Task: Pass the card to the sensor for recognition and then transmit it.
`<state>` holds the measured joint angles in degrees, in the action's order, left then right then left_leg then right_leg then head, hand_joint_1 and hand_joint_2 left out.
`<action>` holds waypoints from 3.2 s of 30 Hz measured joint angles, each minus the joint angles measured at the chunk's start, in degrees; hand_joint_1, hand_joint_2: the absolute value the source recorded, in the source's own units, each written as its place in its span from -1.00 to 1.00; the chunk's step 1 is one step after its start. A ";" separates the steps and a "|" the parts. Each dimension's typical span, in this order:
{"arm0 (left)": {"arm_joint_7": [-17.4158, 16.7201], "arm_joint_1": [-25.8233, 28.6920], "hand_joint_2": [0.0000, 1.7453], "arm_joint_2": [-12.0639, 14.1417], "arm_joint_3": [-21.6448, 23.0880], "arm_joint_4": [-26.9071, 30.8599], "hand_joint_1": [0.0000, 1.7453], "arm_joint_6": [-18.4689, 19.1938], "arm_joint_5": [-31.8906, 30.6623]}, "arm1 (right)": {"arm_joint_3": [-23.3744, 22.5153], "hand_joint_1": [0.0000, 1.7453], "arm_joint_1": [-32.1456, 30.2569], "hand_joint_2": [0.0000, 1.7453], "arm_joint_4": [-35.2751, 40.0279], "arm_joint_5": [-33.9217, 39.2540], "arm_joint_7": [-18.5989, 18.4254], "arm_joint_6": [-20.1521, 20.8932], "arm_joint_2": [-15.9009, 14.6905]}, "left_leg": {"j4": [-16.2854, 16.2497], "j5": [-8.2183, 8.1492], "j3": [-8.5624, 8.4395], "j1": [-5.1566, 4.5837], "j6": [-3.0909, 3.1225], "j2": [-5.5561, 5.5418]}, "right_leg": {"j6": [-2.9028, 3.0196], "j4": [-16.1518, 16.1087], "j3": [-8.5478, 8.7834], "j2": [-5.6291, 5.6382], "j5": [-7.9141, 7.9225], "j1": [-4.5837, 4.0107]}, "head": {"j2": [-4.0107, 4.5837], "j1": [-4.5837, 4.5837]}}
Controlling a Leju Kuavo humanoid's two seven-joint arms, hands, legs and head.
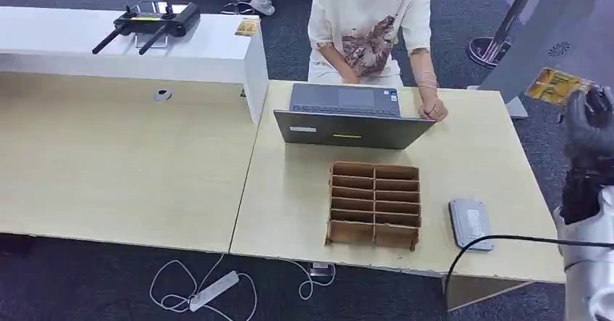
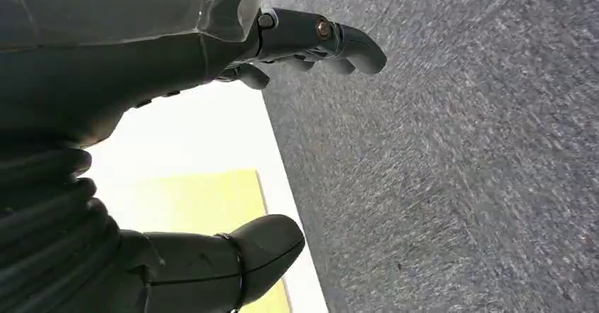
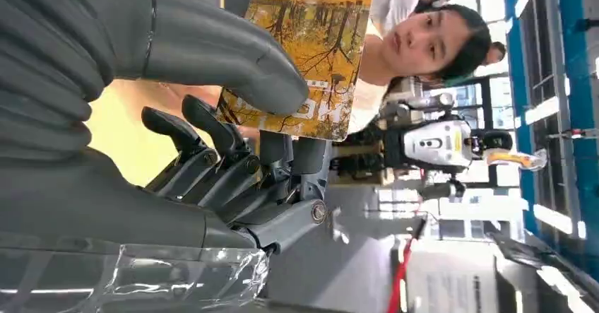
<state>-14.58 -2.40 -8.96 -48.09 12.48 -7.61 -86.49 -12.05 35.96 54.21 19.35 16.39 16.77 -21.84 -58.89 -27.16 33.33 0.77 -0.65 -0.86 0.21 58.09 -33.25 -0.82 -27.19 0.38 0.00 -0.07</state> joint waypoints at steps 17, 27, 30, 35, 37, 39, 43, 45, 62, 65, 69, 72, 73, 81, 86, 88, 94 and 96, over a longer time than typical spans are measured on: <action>-0.76 0.03 1.00 0.22 0.00 0.00 -1.00 0.42 0.00 | -7.63 1.00 -31.86 1.00 19.29 -0.93 -6.14 12.04 -6.32 | 0.03 -0.12 0.05 -0.10 0.14 0.22 | -0.09 -0.01 -0.10 0.17 -0.07 0.11 | 0.00 0.00; -0.59 -0.06 1.00 0.46 0.00 0.00 -1.00 0.83 -0.04 | -5.79 1.00 -30.24 1.00 16.19 -11.13 -6.35 15.17 -10.68 | 0.03 -0.09 0.03 -0.13 0.13 0.24 | -0.09 0.01 -0.06 0.24 -0.03 0.15 | 0.00 -0.02; -0.41 -0.11 1.00 0.52 0.00 0.00 -1.00 0.83 -0.04 | -3.45 1.00 -27.28 1.00 13.54 -12.80 -7.01 15.03 -11.93 | 0.03 -0.09 0.00 -0.13 0.13 0.29 | -0.09 0.01 -0.06 0.28 -0.03 0.14 | 0.00 0.00; -0.28 -0.11 1.00 0.55 0.00 0.00 -1.00 0.83 -0.04 | -0.80 1.00 -24.58 1.00 10.22 -14.13 -7.56 14.77 -12.48 | 0.03 -0.08 0.00 -0.13 0.13 0.30 | -0.09 0.01 -0.06 0.27 -0.03 0.14 | 0.00 -0.02; -0.28 -0.11 1.00 0.55 0.00 0.00 -1.00 0.83 -0.04 | -0.80 1.00 -24.58 1.00 10.22 -14.13 -7.56 14.77 -12.48 | 0.03 -0.08 0.00 -0.13 0.13 0.30 | -0.09 0.01 -0.06 0.27 -0.03 0.14 | 0.00 -0.02; -0.28 -0.11 1.00 0.55 0.00 0.00 -1.00 0.83 -0.04 | -0.55 1.00 -24.42 1.00 9.88 -14.13 -7.56 14.77 -12.48 | 0.03 -0.08 0.00 -0.13 0.13 0.30 | -0.09 0.01 -0.06 0.27 -0.03 0.14 | 0.00 0.00; 0.15 -0.20 1.00 0.63 0.00 0.00 -1.00 0.83 -0.04 | 3.30 1.00 -19.95 1.00 3.03 -13.30 -7.47 14.25 -12.85 | 0.03 -0.09 0.01 -0.13 0.13 0.29 | -0.09 0.02 -0.07 0.30 -0.04 0.14 | 0.00 0.00; 0.15 -0.27 1.00 0.76 0.07 0.00 -1.00 1.12 -0.04 | 5.01 1.00 -17.14 1.00 -1.39 -13.38 -6.92 13.51 -12.85 | 0.03 -0.09 0.02 -0.13 0.13 0.29 | -0.10 0.02 -0.06 0.27 -0.04 0.14 | 0.00 -0.02; -0.48 -0.68 1.00 1.01 0.13 0.00 -1.00 1.81 -0.04 | 11.24 1.00 -9.85 1.00 -15.64 -16.25 -4.39 10.90 -11.43 | 0.03 -0.08 0.05 -0.13 0.13 0.24 | -0.10 0.03 -0.06 0.22 -0.04 0.14 | 0.00 -0.02; -1.03 -0.74 1.00 0.98 0.13 0.00 -1.00 1.81 -0.04 | 12.24 1.00 -8.89 1.00 -17.12 -18.25 -4.35 9.46 -10.84 | 0.03 -0.08 0.05 -0.13 0.13 0.25 | -0.10 0.03 -0.06 0.22 -0.04 0.14 | 0.00 -0.02; -1.49 -0.75 1.00 0.98 0.37 0.00 -1.00 1.81 -0.04 | 13.20 1.00 -8.49 1.00 -18.26 -19.33 -3.95 8.68 -9.99 | 0.03 -0.08 0.05 -0.13 0.13 0.23 | -0.10 0.03 -0.06 0.20 -0.04 0.14 | 0.00 -0.02; -1.53 -0.78 1.00 0.98 0.59 0.00 -1.00 1.84 -0.04 | 13.66 1.00 -8.19 1.00 -18.85 -19.33 -3.82 8.61 -9.53 | 0.03 -0.08 0.05 -0.13 0.13 0.24 | -0.10 0.03 -0.06 0.22 -0.04 0.14 | 0.00 0.00; -1.55 -0.80 1.00 0.98 0.72 0.00 -1.00 1.84 -0.04 | 13.75 1.00 -8.16 1.00 -19.02 -19.33 -3.82 8.65 -9.38 | 0.03 -0.08 0.05 -0.13 0.13 0.23 | -0.10 0.03 -0.06 0.21 -0.04 0.14 | 0.00 -0.02; -1.55 -0.78 1.00 1.01 1.31 0.00 -1.00 2.01 -0.07 | 14.36 1.00 -8.09 1.00 -19.15 -20.84 -4.98 8.61 -9.18 | 0.03 -0.08 0.05 -0.13 0.13 0.22 | -0.10 0.03 -0.07 0.20 -0.04 0.14 | 0.00 0.00; -1.16 -0.75 1.00 1.03 1.46 0.00 -1.00 2.01 -0.04 | 14.52 1.00 -8.15 1.00 -19.11 -21.78 -5.46 7.82 -9.18 | 0.03 -0.08 0.04 -0.13 0.13 0.23 | -0.10 0.03 -0.07 0.20 -0.04 0.14 | 0.00 -0.02; -1.14 -0.75 1.00 1.03 1.53 0.00 -1.00 2.03 -0.07 | 14.54 1.00 -8.31 1.00 -18.91 -22.48 -5.94 7.56 -9.18 | 0.03 -0.08 0.04 -0.13 0.13 0.23 | -0.10 0.03 -0.07 0.21 -0.04 0.14 | 0.00 -0.02; -1.16 -0.74 1.00 1.03 1.81 0.00 -1.00 2.21 -0.04 | 14.60 1.00 -8.52 1.00 -18.65 -23.44 -6.75 6.80 -9.18 | 0.03 -0.08 0.04 -0.13 0.13 0.23 | -0.10 0.03 -0.07 0.21 -0.04 0.14 | 0.00 0.00; -1.16 -0.75 1.00 1.03 1.86 0.00 -1.00 2.27 -0.07 | 14.65 1.00 -8.53 1.00 -18.65 -24.62 -7.23 6.20 -9.18 | 0.03 -0.08 0.04 -0.13 0.13 0.23 | -0.10 0.03 -0.06 0.21 -0.04 0.14 | 0.00 0.00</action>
<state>-15.74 -3.15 -7.93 -46.23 12.48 -5.33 -86.55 2.60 27.43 35.56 -5.27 9.16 22.97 -31.02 -58.86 -27.24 33.37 0.64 -0.51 -0.62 0.11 58.12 -33.32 -0.61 -27.23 0.53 0.00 -0.07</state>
